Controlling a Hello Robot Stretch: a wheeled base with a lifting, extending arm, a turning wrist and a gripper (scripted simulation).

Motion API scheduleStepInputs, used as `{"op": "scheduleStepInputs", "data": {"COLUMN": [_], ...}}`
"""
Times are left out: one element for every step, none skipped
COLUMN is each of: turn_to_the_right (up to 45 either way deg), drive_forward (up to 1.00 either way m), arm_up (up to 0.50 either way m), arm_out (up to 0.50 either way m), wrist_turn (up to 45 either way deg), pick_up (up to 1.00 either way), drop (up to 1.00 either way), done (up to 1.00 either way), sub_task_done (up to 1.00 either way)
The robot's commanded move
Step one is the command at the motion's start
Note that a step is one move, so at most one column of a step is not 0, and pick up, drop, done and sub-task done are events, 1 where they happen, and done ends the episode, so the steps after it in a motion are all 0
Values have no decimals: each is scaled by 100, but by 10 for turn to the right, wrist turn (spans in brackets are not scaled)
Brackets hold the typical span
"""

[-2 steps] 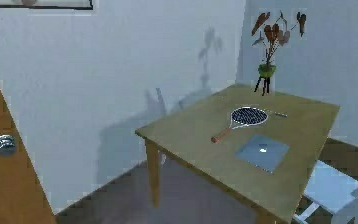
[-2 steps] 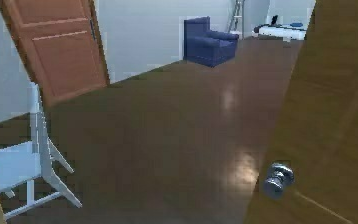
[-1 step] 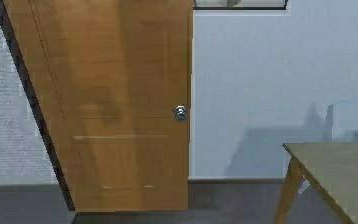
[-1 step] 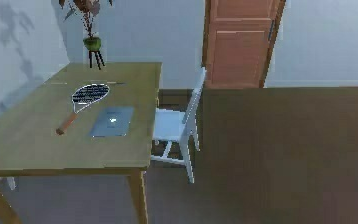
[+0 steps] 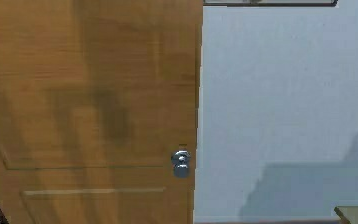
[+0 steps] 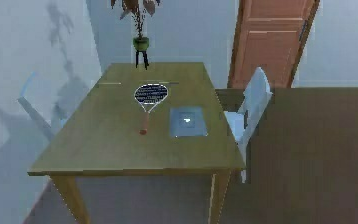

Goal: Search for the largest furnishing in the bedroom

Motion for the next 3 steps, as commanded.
{"op": "scheduleStepInputs", "data": {"turn_to_the_right": [450,450,450], "drive_forward": [0,0,0], "arm_up": [0,0,0], "arm_out": [0,0,0], "wrist_turn": [0,0,0], "pick_up": [0,0,0], "drop": [0,0,0], "done": [0,0,0], "sub_task_done": [0,0,0]}}
